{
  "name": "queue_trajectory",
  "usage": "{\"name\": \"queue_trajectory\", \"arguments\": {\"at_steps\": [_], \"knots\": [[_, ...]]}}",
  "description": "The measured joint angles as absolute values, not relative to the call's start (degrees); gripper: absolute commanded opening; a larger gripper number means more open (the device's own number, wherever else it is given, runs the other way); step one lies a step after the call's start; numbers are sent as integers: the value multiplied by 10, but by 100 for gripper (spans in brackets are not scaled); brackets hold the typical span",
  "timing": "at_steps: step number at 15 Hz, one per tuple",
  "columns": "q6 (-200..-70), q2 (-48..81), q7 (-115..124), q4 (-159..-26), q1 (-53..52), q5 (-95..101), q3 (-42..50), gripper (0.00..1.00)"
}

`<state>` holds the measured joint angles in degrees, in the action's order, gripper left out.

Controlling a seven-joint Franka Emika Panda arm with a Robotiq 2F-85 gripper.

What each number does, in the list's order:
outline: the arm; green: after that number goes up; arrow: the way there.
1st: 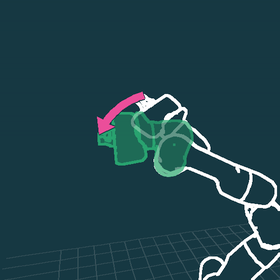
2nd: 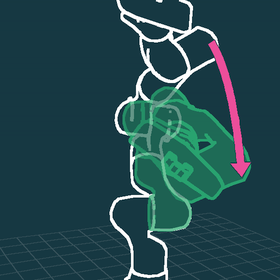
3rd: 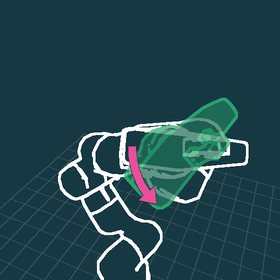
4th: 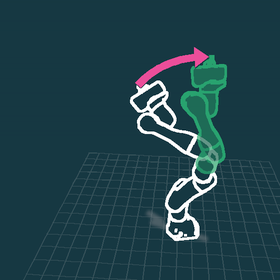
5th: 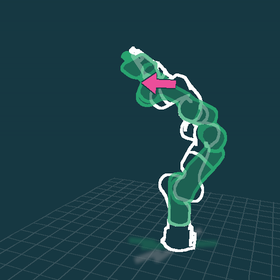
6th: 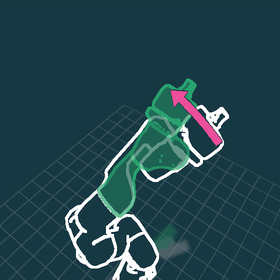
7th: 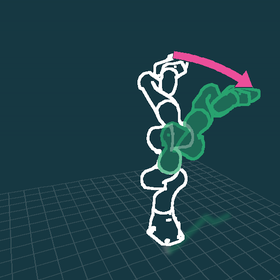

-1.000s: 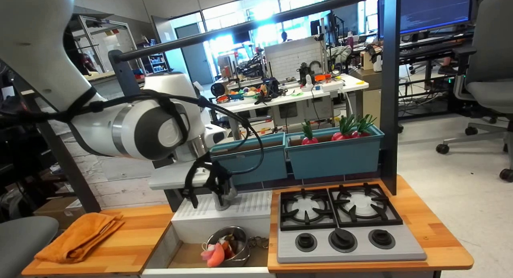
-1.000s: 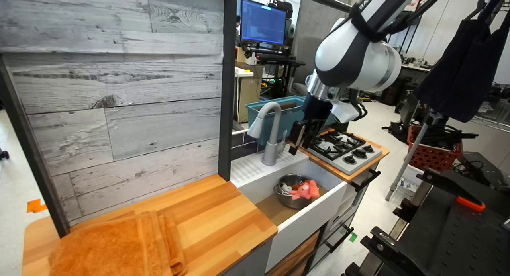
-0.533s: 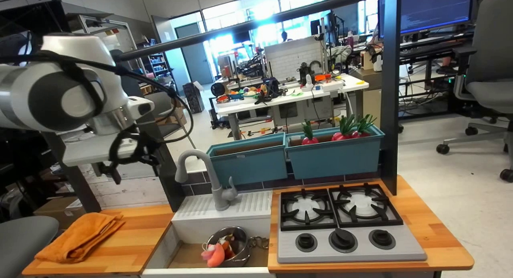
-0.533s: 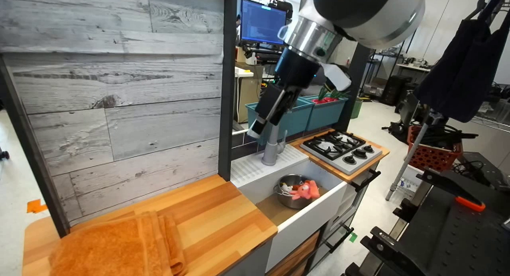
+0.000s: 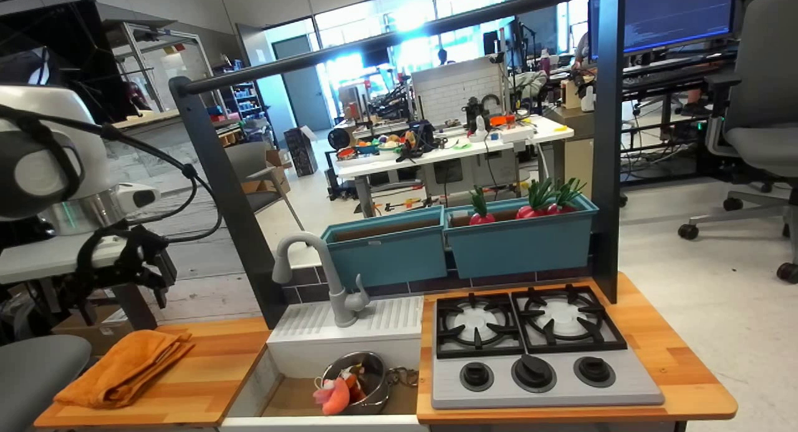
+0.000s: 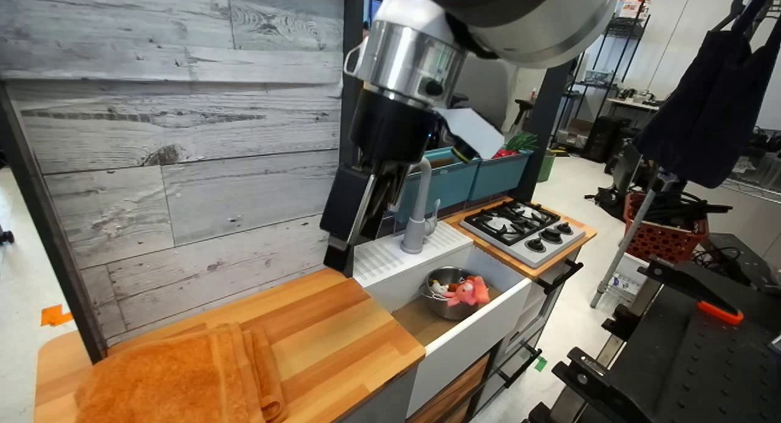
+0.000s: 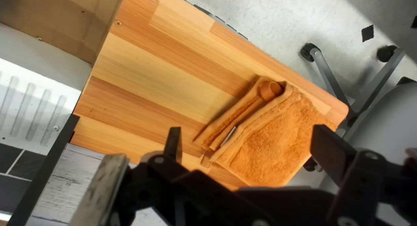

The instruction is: Put the three plush toys inside the silver pot in the sink, wipe the left side of the counter with the orange towel

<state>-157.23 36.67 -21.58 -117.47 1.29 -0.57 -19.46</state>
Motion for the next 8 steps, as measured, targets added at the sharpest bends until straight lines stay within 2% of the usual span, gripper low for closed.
{"name": "queue_trajectory", "arguments": {"at_steps": [8], "knots": [[-1594, 389, -178, -1166, 2, -1, -149, 100]]}}
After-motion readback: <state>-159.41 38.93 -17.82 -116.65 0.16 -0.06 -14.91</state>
